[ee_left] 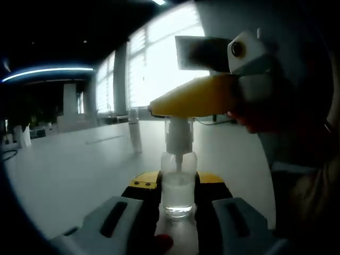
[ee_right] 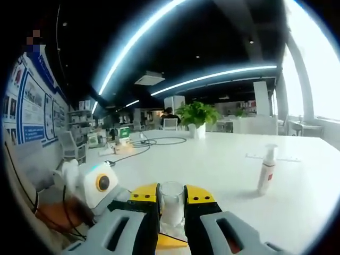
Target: Clamp pump bottle remove cover press pump head put on cover
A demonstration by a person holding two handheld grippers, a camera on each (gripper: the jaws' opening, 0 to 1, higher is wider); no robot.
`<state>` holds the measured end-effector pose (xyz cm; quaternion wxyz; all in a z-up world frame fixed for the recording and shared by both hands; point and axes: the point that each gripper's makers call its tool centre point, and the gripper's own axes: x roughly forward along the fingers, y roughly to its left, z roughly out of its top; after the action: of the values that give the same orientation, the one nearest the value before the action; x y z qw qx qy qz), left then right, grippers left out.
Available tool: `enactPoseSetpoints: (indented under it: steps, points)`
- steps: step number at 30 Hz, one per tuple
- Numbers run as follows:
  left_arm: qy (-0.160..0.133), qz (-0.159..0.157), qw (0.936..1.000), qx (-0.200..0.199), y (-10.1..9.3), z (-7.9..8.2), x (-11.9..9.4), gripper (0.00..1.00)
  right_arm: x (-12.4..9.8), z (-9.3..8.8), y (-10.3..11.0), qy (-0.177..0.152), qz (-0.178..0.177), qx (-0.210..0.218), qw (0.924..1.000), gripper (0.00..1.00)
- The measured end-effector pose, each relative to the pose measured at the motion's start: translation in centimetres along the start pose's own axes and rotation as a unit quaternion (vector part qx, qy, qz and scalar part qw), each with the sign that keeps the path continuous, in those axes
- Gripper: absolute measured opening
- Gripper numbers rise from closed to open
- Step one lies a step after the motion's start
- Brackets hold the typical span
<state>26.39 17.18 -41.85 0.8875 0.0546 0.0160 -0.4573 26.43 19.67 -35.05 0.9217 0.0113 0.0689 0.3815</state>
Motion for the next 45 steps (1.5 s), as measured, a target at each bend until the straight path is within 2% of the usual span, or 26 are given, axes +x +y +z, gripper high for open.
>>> enactPoseSetpoints:
  steps: [8,19,30,45]
  points:
    - [0.001,0.0,1.0,0.0,0.03,-0.04,-0.01,0.15,0.11,-0.12,0.2,-0.001,0.003,0.0,1.0,0.13]
    - [0.001,0.001,1.0,-0.001,0.09,-0.06,0.04,0.16,0.43,-0.19,0.73,0.0,0.009,-0.025,0.9997,0.13]
    - [0.003,0.002,1.0,-0.007,0.26,-0.16,0.05,0.16,0.52,-0.4,0.62,-0.004,0.007,-0.009,0.9999,0.13]
    - [0.005,0.0,0.9999,-0.016,0.27,-0.18,0.02,0.15,0.63,-0.5,0.62,-0.006,0.011,-0.014,0.9998,0.13]
